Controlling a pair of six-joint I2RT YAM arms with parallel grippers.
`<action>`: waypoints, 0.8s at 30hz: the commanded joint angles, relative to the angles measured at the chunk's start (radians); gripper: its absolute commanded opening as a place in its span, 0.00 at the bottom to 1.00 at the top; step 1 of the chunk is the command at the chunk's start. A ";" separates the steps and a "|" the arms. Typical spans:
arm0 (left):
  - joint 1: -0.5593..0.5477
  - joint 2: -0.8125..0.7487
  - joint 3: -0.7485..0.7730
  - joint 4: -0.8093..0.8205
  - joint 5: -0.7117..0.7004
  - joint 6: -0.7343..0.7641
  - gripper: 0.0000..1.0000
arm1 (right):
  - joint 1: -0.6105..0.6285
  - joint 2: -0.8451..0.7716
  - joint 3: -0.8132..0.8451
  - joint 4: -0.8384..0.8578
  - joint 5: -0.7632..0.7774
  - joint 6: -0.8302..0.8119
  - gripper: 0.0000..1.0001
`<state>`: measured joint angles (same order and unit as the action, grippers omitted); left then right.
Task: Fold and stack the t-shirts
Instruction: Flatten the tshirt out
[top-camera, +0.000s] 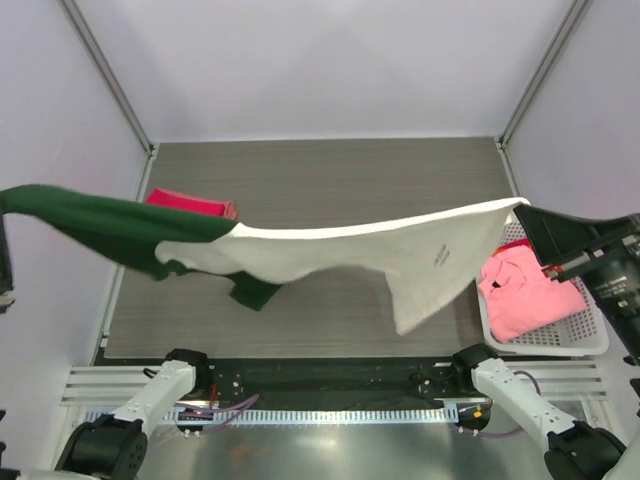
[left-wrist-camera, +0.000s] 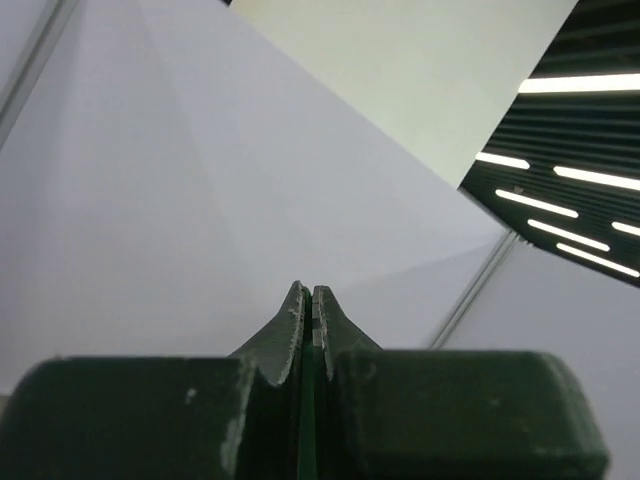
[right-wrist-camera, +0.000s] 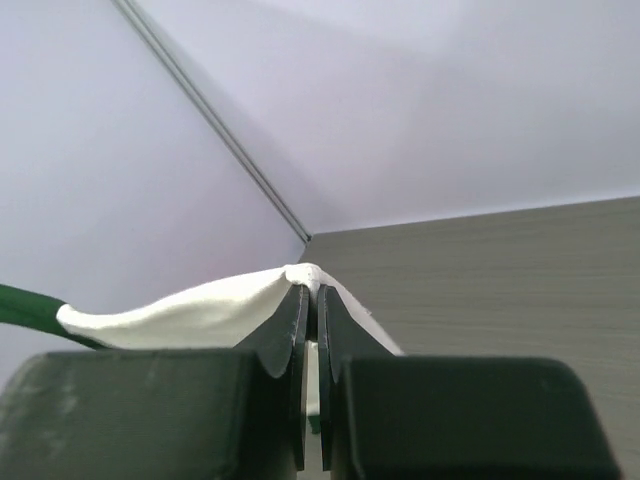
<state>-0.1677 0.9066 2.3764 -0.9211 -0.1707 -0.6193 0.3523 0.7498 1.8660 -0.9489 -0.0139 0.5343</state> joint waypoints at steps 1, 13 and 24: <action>0.007 0.037 -0.035 0.145 0.017 0.013 0.00 | 0.001 0.045 0.056 -0.059 -0.015 0.007 0.01; 0.007 0.420 -0.379 0.385 0.100 -0.083 0.00 | 0.001 0.190 -0.410 0.122 0.483 0.035 0.01; 0.008 0.873 -0.222 0.559 0.114 -0.080 0.00 | -0.167 0.663 -0.425 0.429 0.298 0.033 0.01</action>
<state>-0.1669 1.8690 1.9823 -0.4995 -0.0608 -0.7071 0.2161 1.4174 1.3090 -0.6525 0.3355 0.5667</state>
